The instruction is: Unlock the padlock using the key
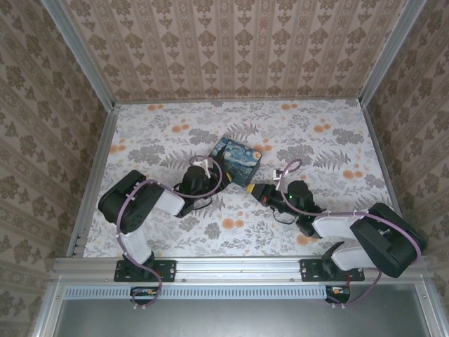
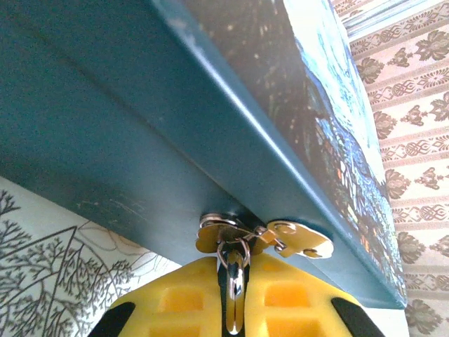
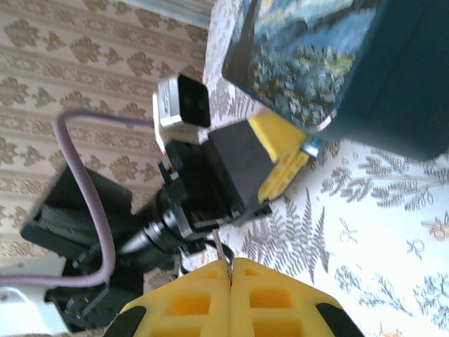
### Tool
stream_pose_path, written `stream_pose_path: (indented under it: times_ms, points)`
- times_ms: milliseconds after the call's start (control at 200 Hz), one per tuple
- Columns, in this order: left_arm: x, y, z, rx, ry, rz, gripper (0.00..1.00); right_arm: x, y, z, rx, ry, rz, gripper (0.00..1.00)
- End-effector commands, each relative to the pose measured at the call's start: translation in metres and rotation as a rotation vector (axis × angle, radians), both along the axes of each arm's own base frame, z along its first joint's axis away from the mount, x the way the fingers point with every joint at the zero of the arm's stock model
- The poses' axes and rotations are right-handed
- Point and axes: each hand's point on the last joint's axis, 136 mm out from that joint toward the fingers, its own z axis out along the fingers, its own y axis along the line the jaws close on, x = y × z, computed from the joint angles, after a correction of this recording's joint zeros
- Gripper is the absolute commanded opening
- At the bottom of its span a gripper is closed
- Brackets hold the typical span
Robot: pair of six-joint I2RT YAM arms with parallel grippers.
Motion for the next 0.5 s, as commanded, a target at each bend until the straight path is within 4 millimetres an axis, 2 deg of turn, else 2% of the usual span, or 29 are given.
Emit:
stream_pose_path:
  times_ms: [0, 270, 495]
  points:
    - [-0.006, -0.002, 0.016, -0.077, 0.032, -0.03, 0.0, -0.004, -0.006, -0.019, -0.057, 0.009, -0.038, 0.0]
    - [-0.016, -0.011, 0.03, -0.141, 0.095, -0.089, 0.0, -0.003, 0.011, -0.04, -0.026, 0.053, -0.027, 0.0]
    - [-0.027, -0.016, 0.041, -0.182, 0.108, -0.166, 0.0, -0.001, 0.015, -0.055, 0.012, 0.084, -0.033, 0.0]
